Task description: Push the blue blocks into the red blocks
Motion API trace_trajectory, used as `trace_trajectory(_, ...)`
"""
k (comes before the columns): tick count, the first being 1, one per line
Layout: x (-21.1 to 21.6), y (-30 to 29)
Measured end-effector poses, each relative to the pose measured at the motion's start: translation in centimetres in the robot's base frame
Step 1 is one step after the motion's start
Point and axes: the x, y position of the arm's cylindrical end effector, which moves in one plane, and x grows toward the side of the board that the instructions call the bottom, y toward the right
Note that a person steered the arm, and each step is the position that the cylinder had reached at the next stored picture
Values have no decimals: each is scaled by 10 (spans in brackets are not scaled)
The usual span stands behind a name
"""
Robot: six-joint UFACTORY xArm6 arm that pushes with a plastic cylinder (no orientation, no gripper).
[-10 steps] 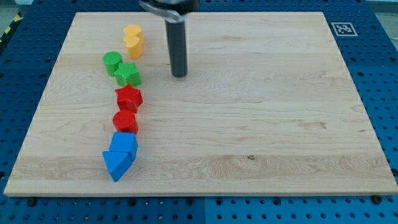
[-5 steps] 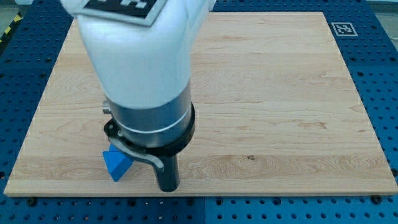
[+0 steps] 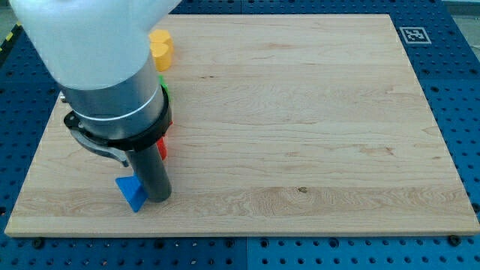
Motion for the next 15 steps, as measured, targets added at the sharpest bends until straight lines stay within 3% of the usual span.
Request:
trace_trajectory(5,-86,9)
trace_trajectory(8,17,58)
trace_trajectory(9,38,27)
trace_trajectory(10,40,-7)
trace_trajectory(13,11,-9)
trace_trajectory(15,15,-16)
